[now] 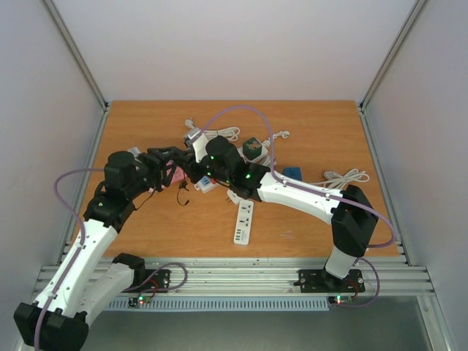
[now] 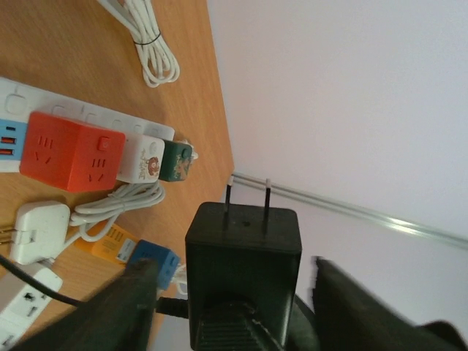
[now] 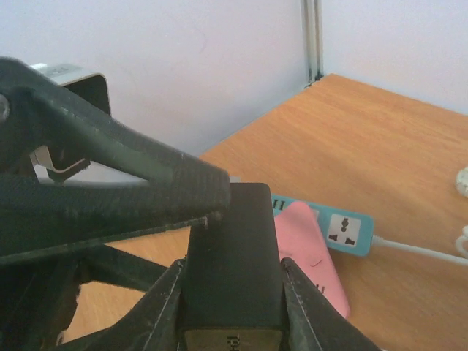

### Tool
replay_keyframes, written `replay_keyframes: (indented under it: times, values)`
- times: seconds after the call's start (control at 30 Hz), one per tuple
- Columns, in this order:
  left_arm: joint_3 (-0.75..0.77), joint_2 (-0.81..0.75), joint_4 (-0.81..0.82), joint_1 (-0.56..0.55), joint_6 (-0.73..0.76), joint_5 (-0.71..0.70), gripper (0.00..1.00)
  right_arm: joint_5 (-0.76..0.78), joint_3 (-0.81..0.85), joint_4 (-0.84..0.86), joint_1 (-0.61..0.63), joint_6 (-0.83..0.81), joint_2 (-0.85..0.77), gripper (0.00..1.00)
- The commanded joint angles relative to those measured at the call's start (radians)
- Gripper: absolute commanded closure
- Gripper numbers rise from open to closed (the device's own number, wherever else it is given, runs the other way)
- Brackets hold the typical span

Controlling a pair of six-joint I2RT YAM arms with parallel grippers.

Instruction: Insert the plug

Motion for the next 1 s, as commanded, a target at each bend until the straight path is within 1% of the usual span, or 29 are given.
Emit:
replay_keyframes:
  times: [0.0,0.03,0.1,0.13,0.17,0.23,0.3,0.33,0.37,0.47,0.53,0.6,0.73,0.83,0.9,0.97]
  values:
    - [0.024,-0.011,-0.014,0.004,0.092,-0.037,0.30,-0.012,0.029,0.032,-0.014,-0.136,-0.003,0.91]
    - [0.048,-0.008,-0.060,0.005,0.171,-0.053,0.25,-0.051,0.029,0.022,-0.025,-0.180,-0.006,0.93]
    - [0.088,-0.011,-0.184,0.007,0.295,-0.119,0.20,-0.152,0.049,-0.033,-0.055,-0.272,-0.003,0.97]
    - [0.107,-0.022,-0.233,0.008,0.391,-0.168,0.17,-0.201,0.065,-0.075,-0.072,-0.338,0.001,0.98]
    - [0.132,-0.035,-0.298,0.009,0.447,-0.254,0.15,-0.248,0.091,-0.132,-0.088,-0.391,0.010,0.99]
    - [0.182,-0.053,-0.376,0.010,0.574,-0.382,0.13,-0.341,0.160,-0.245,-0.117,-0.513,0.046,0.99]
    - [0.249,-0.049,-0.445,0.011,0.730,-0.472,0.12,-0.399,0.259,-0.359,-0.136,-0.637,0.093,0.99]
    - [0.292,-0.033,-0.472,0.011,0.782,-0.496,0.12,-0.422,0.306,-0.411,-0.141,-0.698,0.118,0.99]
    - [0.332,-0.012,-0.489,0.012,0.864,-0.502,0.13,-0.437,0.351,-0.457,-0.145,-0.755,0.145,0.99]
    - [0.416,0.048,-0.527,0.012,1.004,-0.555,0.14,-0.484,0.499,-0.608,-0.145,-0.886,0.222,0.98]
    - [0.447,0.084,-0.532,0.028,1.096,-0.590,0.14,-0.495,0.555,-0.655,-0.146,-0.961,0.263,0.97]
    - [0.477,0.124,-0.542,0.082,1.125,-0.547,0.15,-0.458,0.611,-0.690,-0.143,-1.042,0.314,0.97]
    - [0.513,0.210,-0.535,0.250,1.112,-0.377,0.19,-0.288,0.762,-0.787,-0.137,-1.171,0.447,0.97]
    - [0.540,0.281,-0.513,0.367,1.066,-0.241,0.21,-0.157,0.781,-0.776,-0.131,-1.242,0.495,0.97]
    - [0.557,0.331,-0.494,0.406,1.041,-0.168,0.21,-0.062,0.777,-0.746,-0.123,-1.269,0.515,0.97]
    - [0.574,0.389,-0.485,0.427,1.027,-0.117,0.20,-0.011,0.781,-0.752,-0.108,-1.293,0.535,0.96]
